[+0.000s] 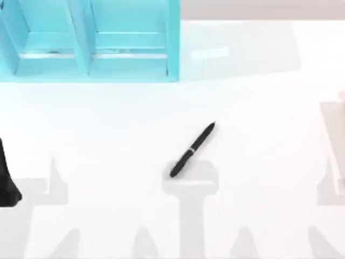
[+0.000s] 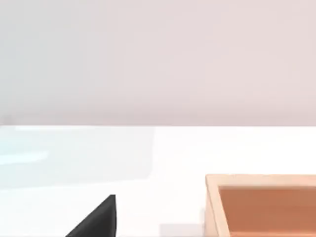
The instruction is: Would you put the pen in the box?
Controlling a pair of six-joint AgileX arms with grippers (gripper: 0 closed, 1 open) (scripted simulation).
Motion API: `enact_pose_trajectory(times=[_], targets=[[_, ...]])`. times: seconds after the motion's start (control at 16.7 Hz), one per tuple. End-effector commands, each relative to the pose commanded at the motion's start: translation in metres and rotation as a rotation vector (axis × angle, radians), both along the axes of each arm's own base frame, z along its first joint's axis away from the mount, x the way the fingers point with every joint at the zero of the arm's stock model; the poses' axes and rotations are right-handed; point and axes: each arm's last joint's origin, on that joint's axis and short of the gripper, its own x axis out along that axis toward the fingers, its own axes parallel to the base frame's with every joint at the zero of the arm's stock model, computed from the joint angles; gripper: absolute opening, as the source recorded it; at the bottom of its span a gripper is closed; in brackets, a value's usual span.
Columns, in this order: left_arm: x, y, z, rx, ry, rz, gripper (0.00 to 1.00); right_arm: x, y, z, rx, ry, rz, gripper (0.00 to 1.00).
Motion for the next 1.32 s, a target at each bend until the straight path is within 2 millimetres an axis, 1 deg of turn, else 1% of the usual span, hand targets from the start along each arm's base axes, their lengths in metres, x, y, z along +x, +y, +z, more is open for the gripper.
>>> enact_pose_trajectory(times=[0.18,0.3,0.36,0.54,0.72,0.9,1.08,1.2,1.32], targets=[[0.000,0.000,0.000,0.000,0.000,0.000,1.00,0.000,0.000,0.002,0.004,0.005,0.003,1.00],[0.000,0.000,0.000,0.000,0.000,0.000,1.00,0.000,0.002,0.010,0.025,0.033,0.017,1.00],[0.000,0.000,0.000,0.000,0.000,0.000,1.00,0.001,0.003,0.018,0.045,0.057,0.027,1.00],[0.000,0.000,0.000,0.000,0.000,0.000,1.00,0.007,0.008,0.052,0.125,0.158,0.056,1.00],[0.000,0.000,0.000,0.000,0.000,0.000,1.00,0.024,0.016,0.099,0.230,0.296,0.074,1.00],[0.000,0.000,0.000,0.000,0.000,0.000,1.00,0.056,0.030,0.150,0.342,0.460,0.070,1.00],[0.000,0.000,0.000,0.000,0.000,0.000,1.00,0.104,0.055,0.190,0.442,0.647,0.038,1.00],[0.000,0.000,0.000,0.000,0.000,0.000,1.00,0.142,0.079,0.206,0.494,0.781,0.000,1.00],[0.000,0.000,0.000,0.000,0.000,0.000,1.00,0.180,0.110,0.210,0.529,0.914,-0.054,1.00]])
